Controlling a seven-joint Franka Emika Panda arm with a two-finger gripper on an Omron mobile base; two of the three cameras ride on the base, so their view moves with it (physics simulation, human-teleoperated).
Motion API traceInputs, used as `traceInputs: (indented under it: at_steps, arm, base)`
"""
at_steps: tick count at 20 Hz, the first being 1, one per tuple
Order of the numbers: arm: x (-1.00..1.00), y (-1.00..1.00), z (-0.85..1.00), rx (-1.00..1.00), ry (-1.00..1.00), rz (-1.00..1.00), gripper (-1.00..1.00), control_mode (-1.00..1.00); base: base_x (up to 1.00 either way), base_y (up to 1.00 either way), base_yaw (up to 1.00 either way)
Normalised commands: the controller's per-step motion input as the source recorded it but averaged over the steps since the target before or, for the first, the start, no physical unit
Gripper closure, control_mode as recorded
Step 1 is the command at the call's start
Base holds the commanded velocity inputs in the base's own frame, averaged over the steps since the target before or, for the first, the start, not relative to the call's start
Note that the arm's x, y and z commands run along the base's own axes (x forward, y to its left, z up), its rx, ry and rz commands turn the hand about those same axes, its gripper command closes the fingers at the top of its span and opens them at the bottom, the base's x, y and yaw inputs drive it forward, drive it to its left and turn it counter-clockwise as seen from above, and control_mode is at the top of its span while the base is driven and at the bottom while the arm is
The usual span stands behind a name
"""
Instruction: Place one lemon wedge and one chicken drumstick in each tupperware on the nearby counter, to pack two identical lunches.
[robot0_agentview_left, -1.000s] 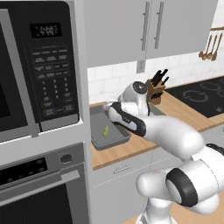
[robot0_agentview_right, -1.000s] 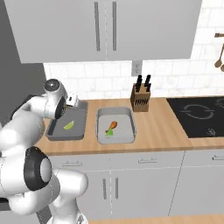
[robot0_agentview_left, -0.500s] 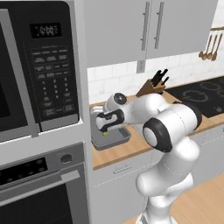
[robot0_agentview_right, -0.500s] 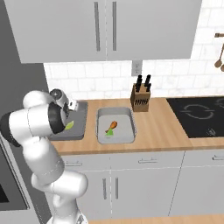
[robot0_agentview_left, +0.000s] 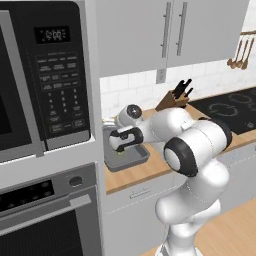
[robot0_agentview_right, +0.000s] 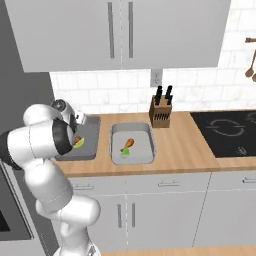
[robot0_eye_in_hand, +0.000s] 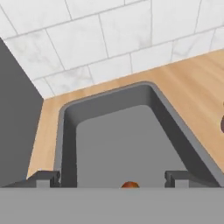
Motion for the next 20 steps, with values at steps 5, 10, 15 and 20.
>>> traceInputs:
  at_steps: [5, 10, 15, 20]
  arm:
    - [-0.92, -0.18, 1.00, 0.22, 0.04, -0.01, -1.00, -1.00]
    - [-1.00, -0.75, 0.88, 0.32, -0.05, 0.00, -1.00, -1.00]
    - [-1.00, -0.92, 0.64, 0.33, -0.04, -0.01, -1.00, -1.00]
    - [-1.00, -0.99, 0.40, 0.34, -0.04, -0.06, -1.00, -1.00]
  base:
    - [0.00, 0.00, 0.00]
    - [0.00, 0.00, 0.00]
    - [0.00, 0.00, 0.00]
    - [0.00, 0.00, 0.00]
